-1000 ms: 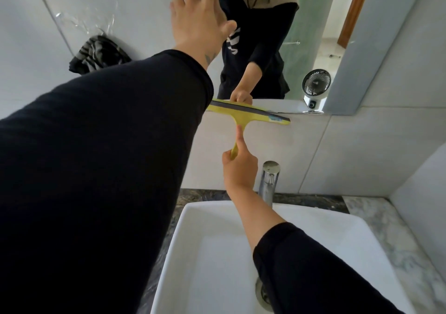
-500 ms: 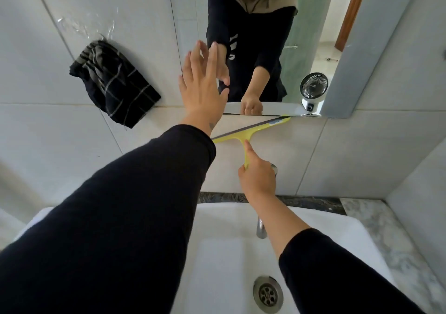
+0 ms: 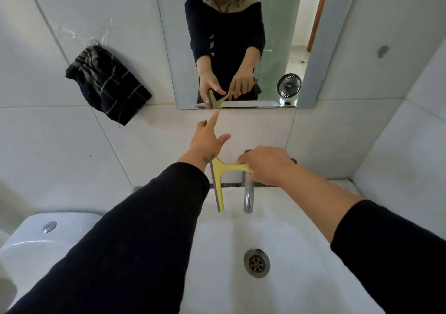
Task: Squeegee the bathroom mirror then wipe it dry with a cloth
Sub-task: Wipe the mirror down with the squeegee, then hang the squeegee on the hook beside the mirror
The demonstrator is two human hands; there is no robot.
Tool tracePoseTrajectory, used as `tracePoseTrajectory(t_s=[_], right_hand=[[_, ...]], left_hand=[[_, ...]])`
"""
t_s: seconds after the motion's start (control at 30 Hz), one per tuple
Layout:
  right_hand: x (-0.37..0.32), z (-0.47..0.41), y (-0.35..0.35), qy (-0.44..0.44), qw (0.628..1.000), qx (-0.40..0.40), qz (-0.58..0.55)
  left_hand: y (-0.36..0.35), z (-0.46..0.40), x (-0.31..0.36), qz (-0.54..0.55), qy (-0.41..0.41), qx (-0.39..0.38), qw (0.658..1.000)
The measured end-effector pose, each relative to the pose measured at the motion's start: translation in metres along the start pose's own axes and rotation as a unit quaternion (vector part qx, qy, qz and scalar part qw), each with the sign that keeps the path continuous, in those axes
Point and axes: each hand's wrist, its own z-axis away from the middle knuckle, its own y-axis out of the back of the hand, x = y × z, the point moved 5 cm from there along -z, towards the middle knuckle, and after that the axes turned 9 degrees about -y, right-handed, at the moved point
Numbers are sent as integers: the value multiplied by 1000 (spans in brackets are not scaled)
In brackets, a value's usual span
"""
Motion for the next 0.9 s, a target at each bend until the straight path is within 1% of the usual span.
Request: tracePoseTrajectory(t_s=[0.1,0.17,0.2,0.23,0.27,0.3,0.33,0.37,0.4,0.43,0.47,0.5,0.53,0.6,0.7,0.73,0.77,0.8,0.83,0.87,0.9], right_hand=[[5,9,13,-2,1000,16,27],[14,10,18,-37,998,39,16],[21,10,18,-67,997,43,-8],[28,10,19,-98,993,44,-57],[35,11,20,-129,981,47,-133],[41,12,22,-162,958,59,-230],[48,13,25,-200,918,80,-334],[56,14,26,-242,859,100,-439],[61,15,28,-280,784,109,-542],[65,14,27,-308,701,101,-635],[67,12,26,-321,629,87,-703],[70,9,25,-325,583,85,-740],[75,7,27,-328,562,95,-753],[86,4,33,-342,549,135,-751],[107,9,51,-354,515,209,-752],[115,13,60,-358,526,238,-733],[125,18,70,-367,563,269,-690],[135,21,80,-369,608,294,-639],[146,26,89,-368,641,316,-595],[156,29,97,-364,663,334,-562],[167,32,103,-363,673,350,-541]], left_hand=[[12,14,-3,18,16,64,998],[16,22,-8,40,30,83,995],[17,26,-10,55,40,88,994],[18,30,-13,71,51,97,991],[19,33,-15,87,62,107,988],[20,36,-16,102,74,119,985],[21,38,-16,119,86,132,980],[22,38,-15,135,99,146,975],[23,39,-13,148,109,159,970],[23,38,-9,155,114,168,967],[22,37,-3,160,114,172,965],[20,35,4,165,109,172,965],[18,34,12,170,103,169,965],[10,31,28,179,89,154,968],[-6,27,49,169,47,123,977],[-11,25,55,157,22,115,981],[-16,23,62,138,-11,108,985],[-21,20,69,115,-49,98,987],[-27,17,77,96,-86,86,988],[-32,13,86,90,-118,71,986],[-37,9,95,98,-143,57,983]])
